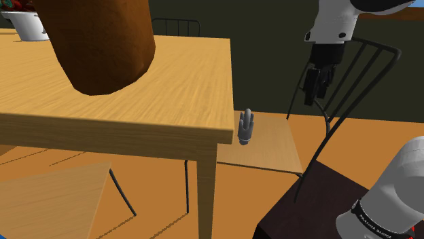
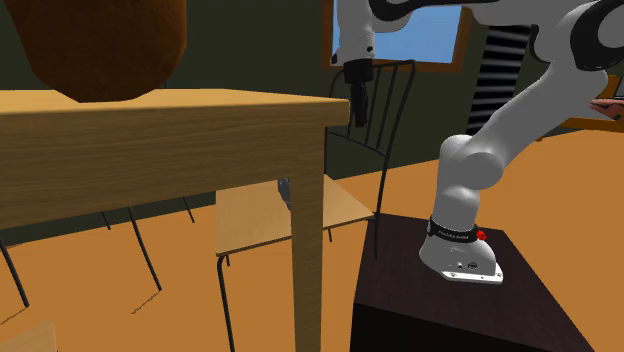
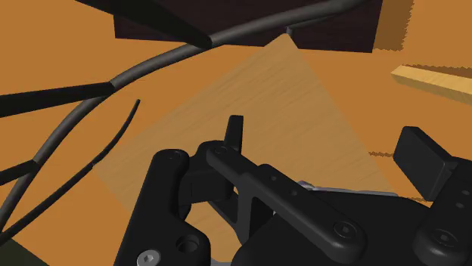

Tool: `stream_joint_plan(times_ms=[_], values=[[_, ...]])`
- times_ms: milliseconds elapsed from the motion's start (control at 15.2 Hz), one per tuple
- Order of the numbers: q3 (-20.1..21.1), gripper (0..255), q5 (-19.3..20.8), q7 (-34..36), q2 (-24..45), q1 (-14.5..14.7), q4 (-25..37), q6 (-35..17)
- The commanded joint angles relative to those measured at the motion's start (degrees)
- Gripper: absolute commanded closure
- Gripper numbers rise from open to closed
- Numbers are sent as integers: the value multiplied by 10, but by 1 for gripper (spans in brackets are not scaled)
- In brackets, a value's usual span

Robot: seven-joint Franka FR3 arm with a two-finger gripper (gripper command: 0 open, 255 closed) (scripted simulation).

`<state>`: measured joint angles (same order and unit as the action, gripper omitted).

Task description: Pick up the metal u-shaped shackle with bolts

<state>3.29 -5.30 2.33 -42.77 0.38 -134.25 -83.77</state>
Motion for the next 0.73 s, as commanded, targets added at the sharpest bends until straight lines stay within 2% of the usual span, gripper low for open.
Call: stream_joint_plan(times_ms=[0,660], values=[[0,0,0,0,0,0,0,0],[9,0,-74,118,228,-32,84,-110]])
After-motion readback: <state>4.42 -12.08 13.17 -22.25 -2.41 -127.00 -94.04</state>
